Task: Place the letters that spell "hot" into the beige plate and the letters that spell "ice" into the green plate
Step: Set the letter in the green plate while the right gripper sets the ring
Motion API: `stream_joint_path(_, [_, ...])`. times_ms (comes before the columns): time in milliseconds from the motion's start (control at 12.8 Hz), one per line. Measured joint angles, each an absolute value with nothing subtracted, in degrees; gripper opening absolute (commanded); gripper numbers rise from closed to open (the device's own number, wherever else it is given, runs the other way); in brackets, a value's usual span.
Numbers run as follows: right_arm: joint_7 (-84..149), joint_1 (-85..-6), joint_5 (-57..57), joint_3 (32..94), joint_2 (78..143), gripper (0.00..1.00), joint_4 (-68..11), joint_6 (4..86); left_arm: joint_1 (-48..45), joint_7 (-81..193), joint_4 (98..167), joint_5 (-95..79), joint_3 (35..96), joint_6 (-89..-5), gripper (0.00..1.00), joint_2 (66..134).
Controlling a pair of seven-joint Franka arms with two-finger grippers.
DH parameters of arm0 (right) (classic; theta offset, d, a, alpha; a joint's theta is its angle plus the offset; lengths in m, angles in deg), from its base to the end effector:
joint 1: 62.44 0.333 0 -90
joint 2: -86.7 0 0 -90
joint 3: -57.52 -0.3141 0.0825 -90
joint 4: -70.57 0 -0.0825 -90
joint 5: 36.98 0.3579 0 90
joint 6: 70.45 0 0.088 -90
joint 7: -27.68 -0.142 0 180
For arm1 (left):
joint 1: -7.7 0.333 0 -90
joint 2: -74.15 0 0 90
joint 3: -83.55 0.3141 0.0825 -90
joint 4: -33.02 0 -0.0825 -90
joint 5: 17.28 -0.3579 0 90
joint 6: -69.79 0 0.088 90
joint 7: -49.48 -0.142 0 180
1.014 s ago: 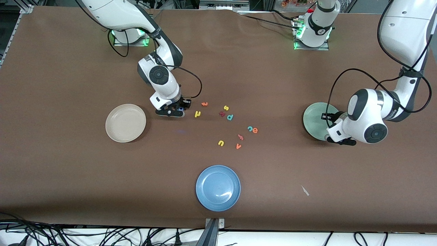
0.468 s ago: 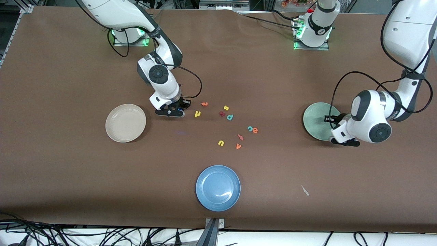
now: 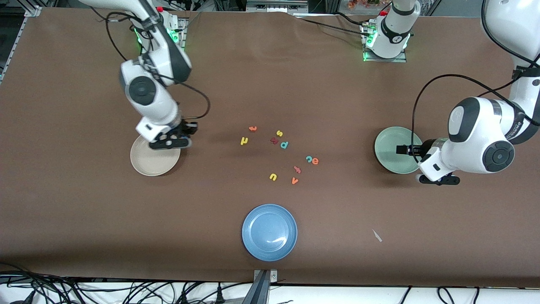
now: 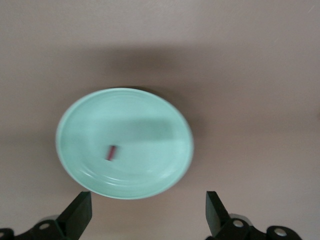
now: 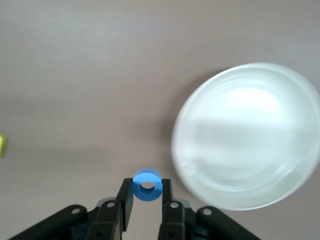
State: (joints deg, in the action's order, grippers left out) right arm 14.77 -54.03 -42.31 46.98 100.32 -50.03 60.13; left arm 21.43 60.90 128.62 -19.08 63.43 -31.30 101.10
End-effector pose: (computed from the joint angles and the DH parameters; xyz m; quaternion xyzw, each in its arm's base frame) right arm 0.5194 0.1727 0.2832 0.9961 0.0820 -0.0245 0.0203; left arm 0.5911 -0.0459 0.3028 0.9821 0.0414 -0.1798 0.0381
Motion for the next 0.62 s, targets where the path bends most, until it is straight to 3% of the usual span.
stream_joint_path(78, [19.71, -55.43, -42.25, 48.30, 100.27, 0.35, -50.03, 60.11, 21.39, 67.02, 128.59, -18.83, 61.74, -31.33, 1.00, 101.12])
stream_joint_path(156, [23.90, -56.45, -42.19, 49.75, 100.52, 0.58, -50.07, 60.12, 21.28, 73.65, 128.60, -18.76, 59.98, -31.42, 1.00, 101.16])
stream_joint_path(312, [27.30, -57.69, -42.14, 50.96, 101.28, 0.80, -50.18, 60.19, 20.53, 85.64, 128.60, -18.74, 57.26, -32.24, 1.00, 101.23])
stream_joint_path(624, [26.69, -57.63, -39.47, 50.27, 101.75, 0.79, -50.18, 60.29, 13.87, 109.17, 128.91, -18.69, 56.28, -42.70, 0.99, 103.93])
